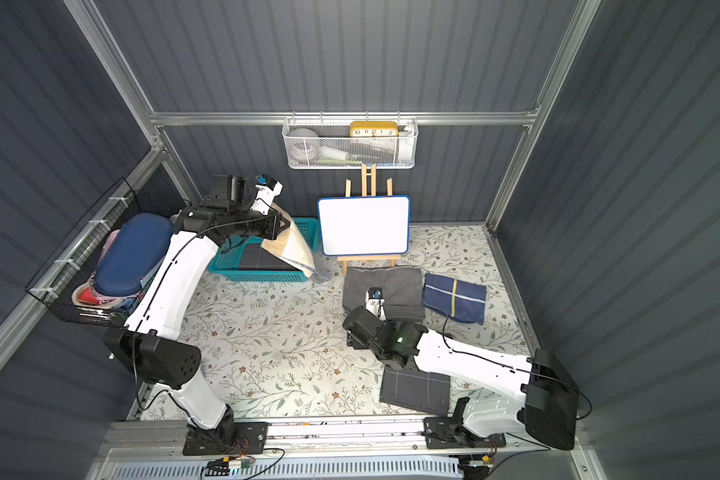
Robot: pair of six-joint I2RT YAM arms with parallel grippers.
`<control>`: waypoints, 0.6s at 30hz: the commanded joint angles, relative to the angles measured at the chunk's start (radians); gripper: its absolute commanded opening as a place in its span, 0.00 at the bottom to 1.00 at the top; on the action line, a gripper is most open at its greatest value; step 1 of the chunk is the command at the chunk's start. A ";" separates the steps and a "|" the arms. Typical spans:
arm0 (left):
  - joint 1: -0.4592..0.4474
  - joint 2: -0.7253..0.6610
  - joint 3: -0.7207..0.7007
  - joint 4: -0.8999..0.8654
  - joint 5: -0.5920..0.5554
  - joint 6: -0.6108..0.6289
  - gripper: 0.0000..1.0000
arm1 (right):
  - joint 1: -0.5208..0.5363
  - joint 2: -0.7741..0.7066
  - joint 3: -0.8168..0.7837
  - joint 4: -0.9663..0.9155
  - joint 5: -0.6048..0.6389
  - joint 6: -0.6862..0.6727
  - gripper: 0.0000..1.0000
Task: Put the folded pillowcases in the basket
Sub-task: Place the pillowcase in the basket.
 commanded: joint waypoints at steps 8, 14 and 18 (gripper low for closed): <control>-0.002 0.029 0.058 0.165 -0.123 0.299 0.00 | 0.003 0.061 0.000 0.010 0.011 0.020 0.83; 0.000 0.036 0.014 0.228 -0.139 0.450 0.00 | 0.003 0.075 0.004 0.010 0.015 0.019 0.83; 0.001 0.054 -0.021 0.239 -0.170 0.497 0.00 | 0.002 0.090 0.004 0.010 0.010 0.024 0.83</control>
